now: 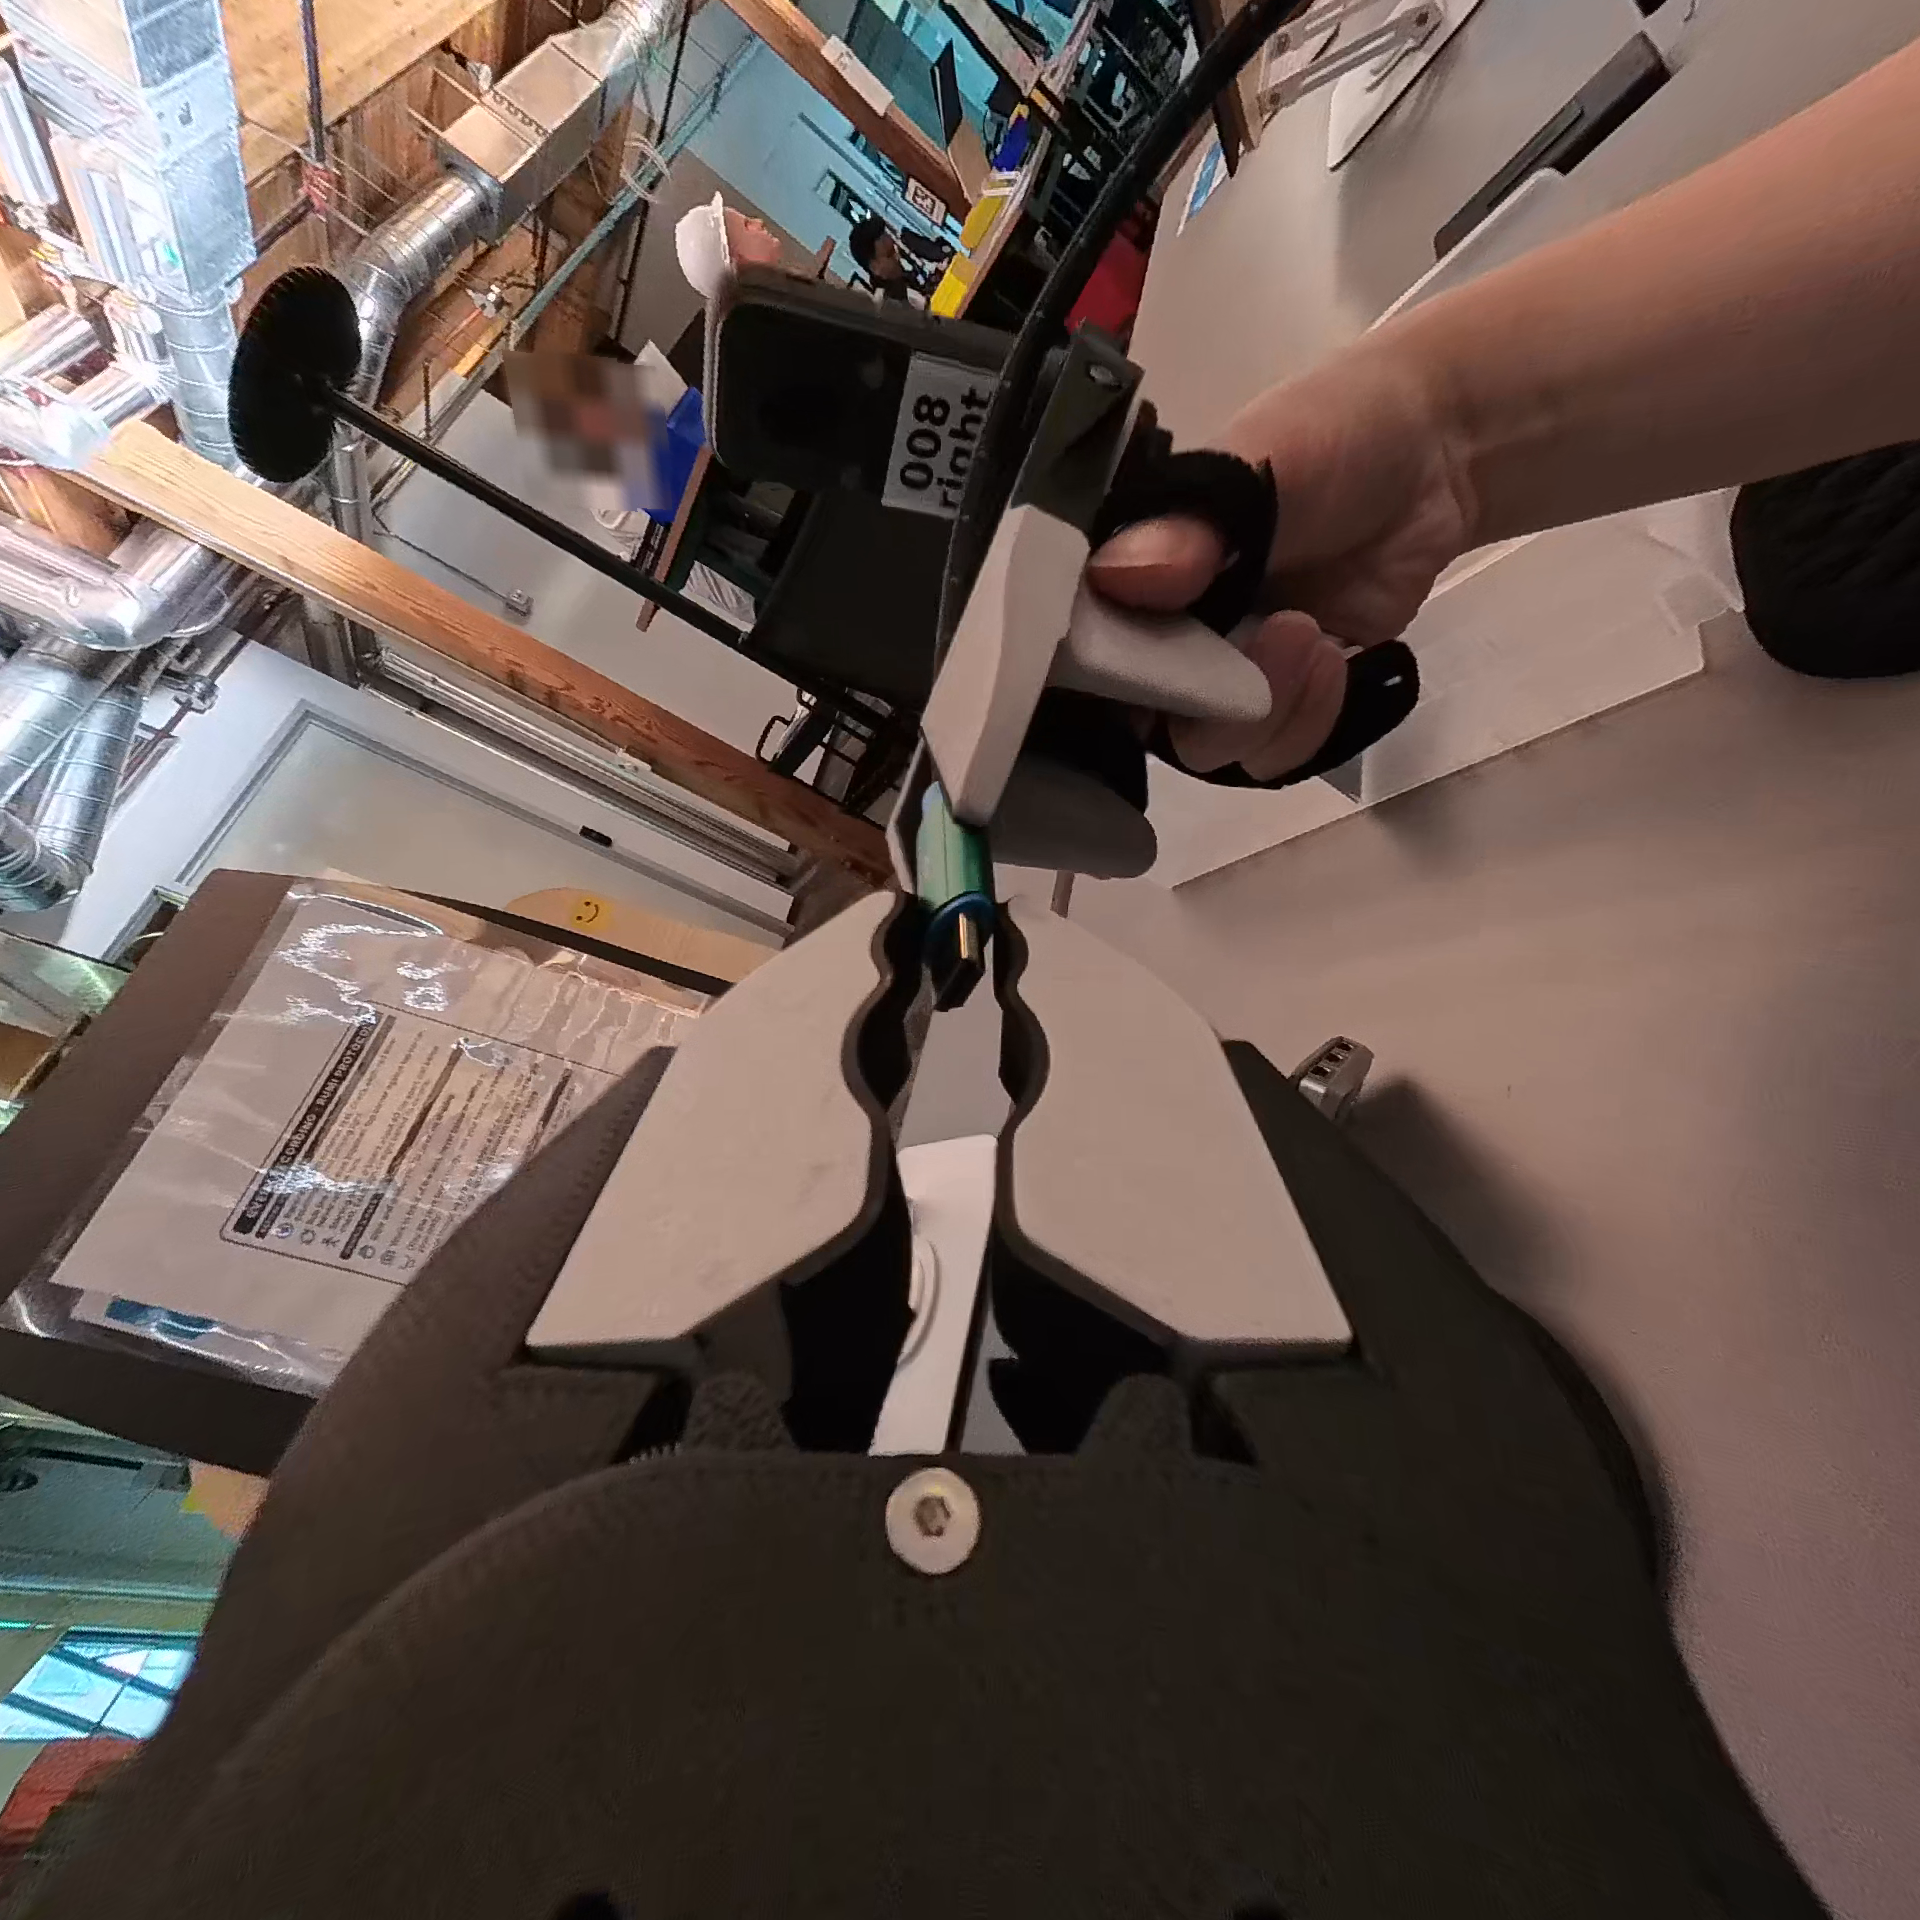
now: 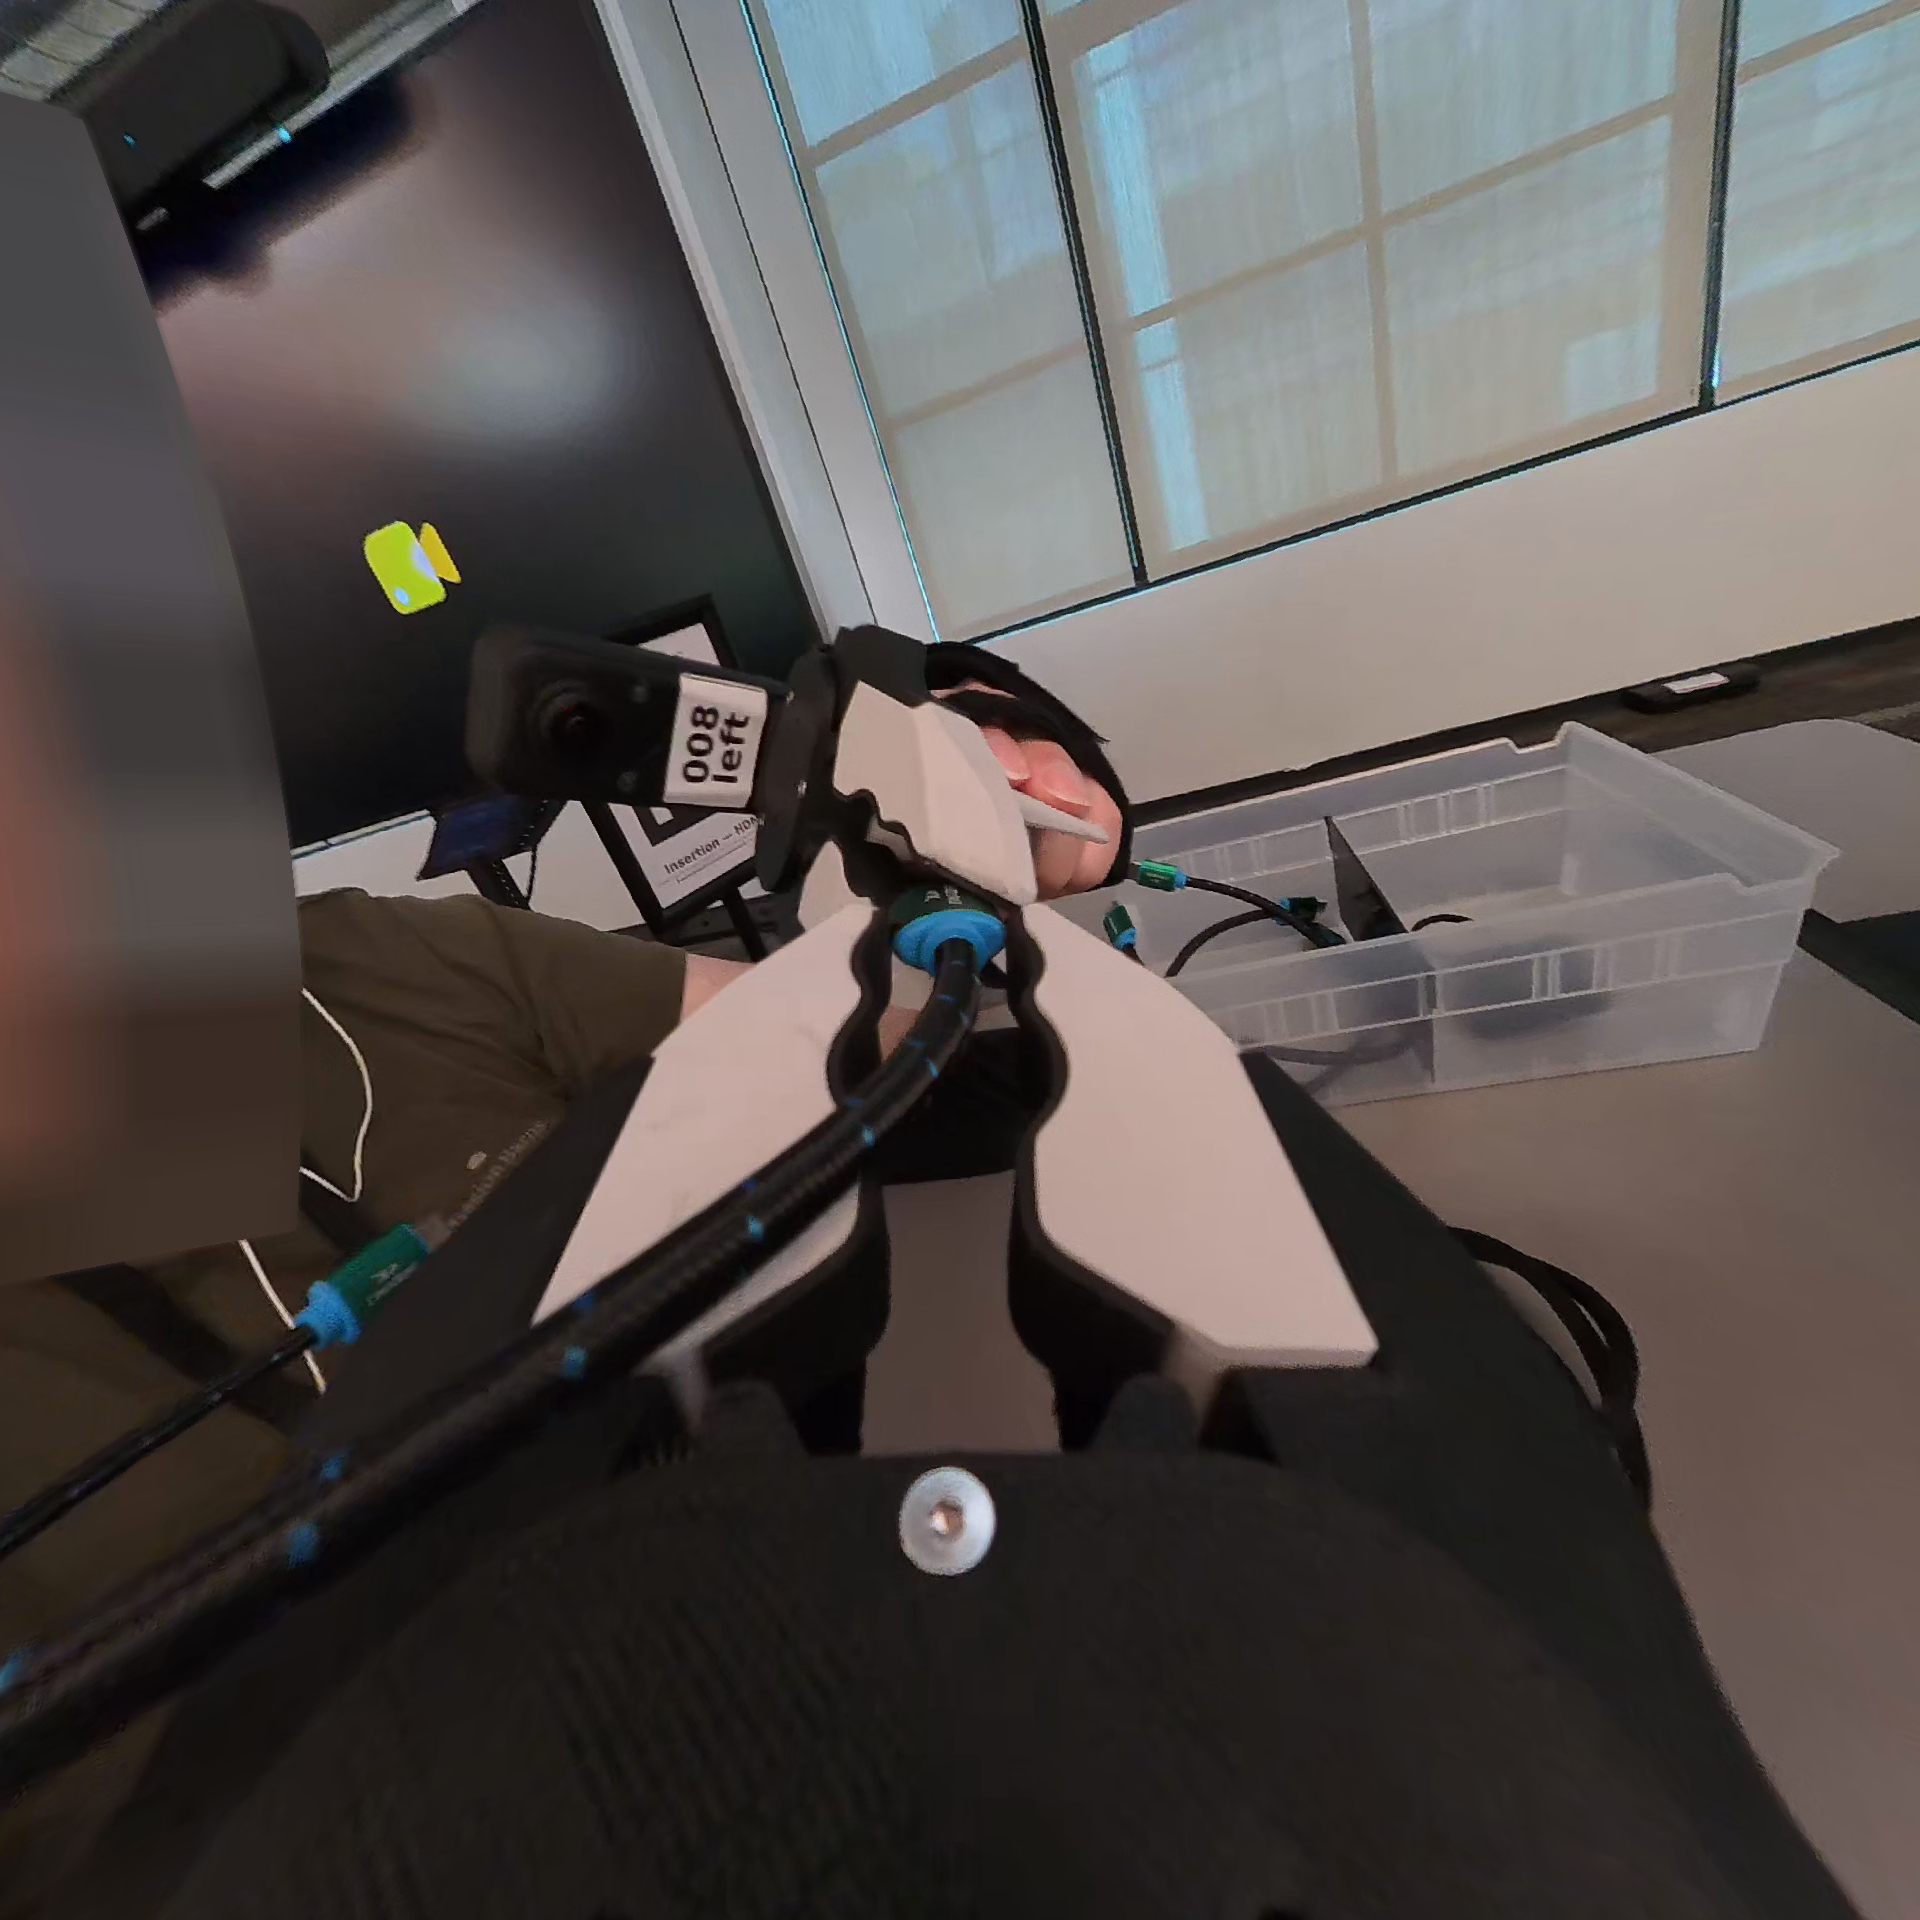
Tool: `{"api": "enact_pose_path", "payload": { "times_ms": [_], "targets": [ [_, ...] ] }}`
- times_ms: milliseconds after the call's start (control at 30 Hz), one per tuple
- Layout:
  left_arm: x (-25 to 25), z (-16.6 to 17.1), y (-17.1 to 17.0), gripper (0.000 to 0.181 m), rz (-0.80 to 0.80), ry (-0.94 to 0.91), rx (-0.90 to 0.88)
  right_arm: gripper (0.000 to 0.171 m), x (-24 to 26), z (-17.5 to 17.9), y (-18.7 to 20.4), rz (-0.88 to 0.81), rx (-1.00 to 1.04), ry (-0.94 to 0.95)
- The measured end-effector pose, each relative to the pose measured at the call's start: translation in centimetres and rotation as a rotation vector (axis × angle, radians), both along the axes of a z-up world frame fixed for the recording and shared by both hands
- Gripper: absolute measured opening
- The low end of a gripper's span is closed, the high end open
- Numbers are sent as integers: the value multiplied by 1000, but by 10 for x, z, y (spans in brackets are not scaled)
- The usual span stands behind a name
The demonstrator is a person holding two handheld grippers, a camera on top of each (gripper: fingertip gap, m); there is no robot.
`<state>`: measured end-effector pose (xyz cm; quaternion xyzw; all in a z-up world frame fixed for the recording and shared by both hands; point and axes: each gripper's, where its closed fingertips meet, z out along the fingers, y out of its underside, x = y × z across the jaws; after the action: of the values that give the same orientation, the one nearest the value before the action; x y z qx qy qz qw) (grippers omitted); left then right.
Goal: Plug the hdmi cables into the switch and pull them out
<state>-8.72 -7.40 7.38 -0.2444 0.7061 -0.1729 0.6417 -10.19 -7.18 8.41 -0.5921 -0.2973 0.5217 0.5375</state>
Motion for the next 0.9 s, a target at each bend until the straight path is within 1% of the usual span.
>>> {"api": "enact_pose_path", "payload": {
  "times_ms": [100, 200, 267, 367, 467, 533, 633, 700, 767, 900],
  "targets": [
    [-1, -1, -1, 13, 6, 18, -3, 21, -1, -1, -1, -6, -13, -25],
    [-2, 8, -3, 14, -6, -51, 6, 21, -3, 6, -3, -3, 0, -2],
    [-2, 14, -3, 19, -10, -99, 1, 21, -3, 10, -4, 1, -1, 13],
    [-2, 15, -4, 22, -10, -115, 16, 21, -3, 9, -5, 0, -5, 2],
    [-3, 18, -9, 14, -24, -165, 81, 21, -4, 12, -7, 26, -40, 33],
    [-3, 19, -9, 14, -19, -185, 108, 21, -5, 13, -7, 31, -70, 47],
    [-3, 19, -9, 13, -29, -176, 93, 21, -5, 12, -7, 35, -101, 51],
    [-3, 12, -6, 13, -29, -108, 60, 21, -4, 8, -4, 21, -109, 28],
    [-3, 8, -5, 13, -30, -48, 7, 21, -4, 5, -2, -1, -73, -4],
    [-5, 7, -6, 13, -43, -24, -2, 22, -6, 5, -4, -16, -16, -37]
  ]
}}
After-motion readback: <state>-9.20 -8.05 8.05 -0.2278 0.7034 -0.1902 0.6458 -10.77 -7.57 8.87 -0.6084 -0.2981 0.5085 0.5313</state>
